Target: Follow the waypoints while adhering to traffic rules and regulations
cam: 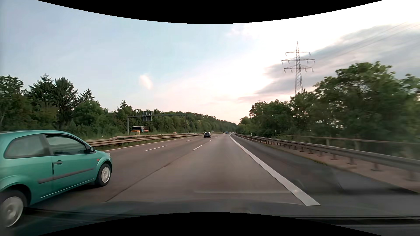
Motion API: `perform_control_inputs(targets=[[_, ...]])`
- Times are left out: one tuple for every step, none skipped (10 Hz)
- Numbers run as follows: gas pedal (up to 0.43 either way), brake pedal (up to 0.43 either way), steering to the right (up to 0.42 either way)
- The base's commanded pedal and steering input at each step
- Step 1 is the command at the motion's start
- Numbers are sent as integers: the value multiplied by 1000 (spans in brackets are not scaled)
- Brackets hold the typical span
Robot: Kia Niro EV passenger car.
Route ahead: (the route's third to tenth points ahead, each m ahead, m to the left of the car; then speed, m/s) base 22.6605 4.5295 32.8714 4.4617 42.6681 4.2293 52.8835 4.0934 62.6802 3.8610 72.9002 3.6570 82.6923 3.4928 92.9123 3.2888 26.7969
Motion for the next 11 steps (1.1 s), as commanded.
perform_control_inputs(targets=[[240,0,-2],[240,0,-2],[240,0,-1],[240,0,-1],[240,0,-1],[240,0,-1],[240,0,-1],[240,0,-1],[240,0,-1],[240,0,-1],[240,0,-1]])
